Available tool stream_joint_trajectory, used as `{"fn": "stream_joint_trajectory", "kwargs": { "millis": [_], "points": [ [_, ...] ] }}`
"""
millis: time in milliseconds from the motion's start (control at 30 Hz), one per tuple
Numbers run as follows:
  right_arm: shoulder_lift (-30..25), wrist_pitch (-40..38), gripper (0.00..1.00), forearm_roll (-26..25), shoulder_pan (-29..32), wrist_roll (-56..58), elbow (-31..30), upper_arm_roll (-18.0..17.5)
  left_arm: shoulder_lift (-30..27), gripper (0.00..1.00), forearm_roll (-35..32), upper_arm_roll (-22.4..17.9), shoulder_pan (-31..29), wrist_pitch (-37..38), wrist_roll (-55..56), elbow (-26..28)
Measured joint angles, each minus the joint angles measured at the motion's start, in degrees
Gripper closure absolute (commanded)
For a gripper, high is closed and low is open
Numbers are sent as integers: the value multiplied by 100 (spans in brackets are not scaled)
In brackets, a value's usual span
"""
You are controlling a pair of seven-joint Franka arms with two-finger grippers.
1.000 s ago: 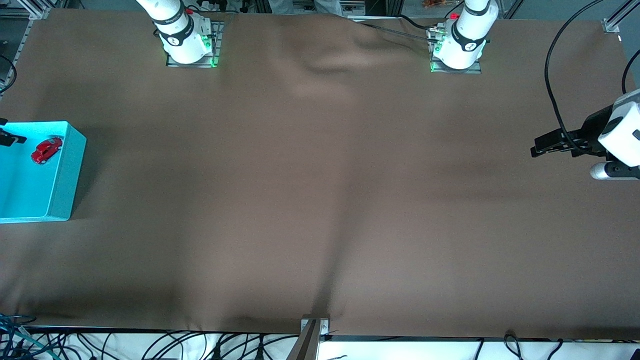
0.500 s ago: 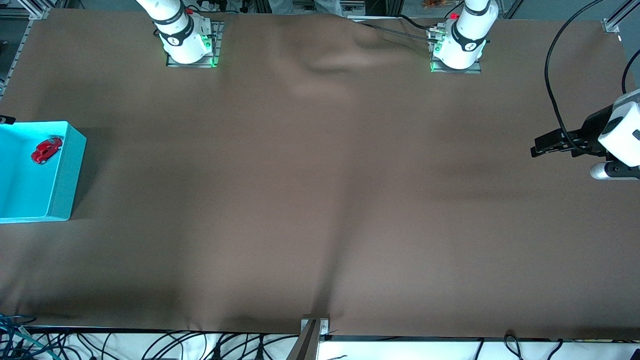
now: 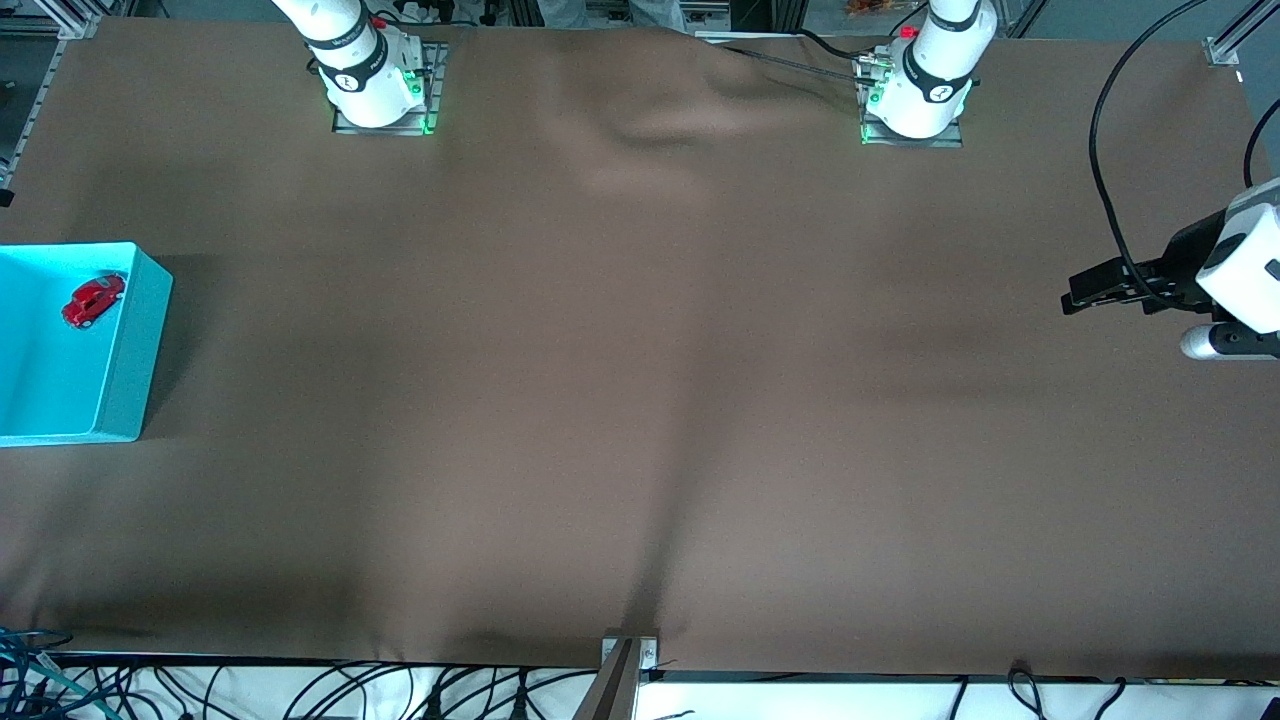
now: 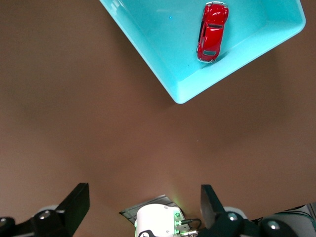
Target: Wind red beetle toy and store in blue box
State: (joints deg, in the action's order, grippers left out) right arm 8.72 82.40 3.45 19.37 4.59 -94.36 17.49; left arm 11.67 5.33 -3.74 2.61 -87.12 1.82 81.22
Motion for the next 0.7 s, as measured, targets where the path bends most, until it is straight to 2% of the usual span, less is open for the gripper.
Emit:
{"fn": "stream_joint_trajectory", "kwargs": {
  "millis": [233, 700],
  "points": [
    [-229, -140, 0, 0, 0, -5, -1, -366, 0, 0, 0, 0, 0, -8, -4, 0],
    [-379, -160, 0, -2, -20, -47, -2, -1670, 0, 0, 0, 0, 0, -27, -121, 0]
  ]
}}
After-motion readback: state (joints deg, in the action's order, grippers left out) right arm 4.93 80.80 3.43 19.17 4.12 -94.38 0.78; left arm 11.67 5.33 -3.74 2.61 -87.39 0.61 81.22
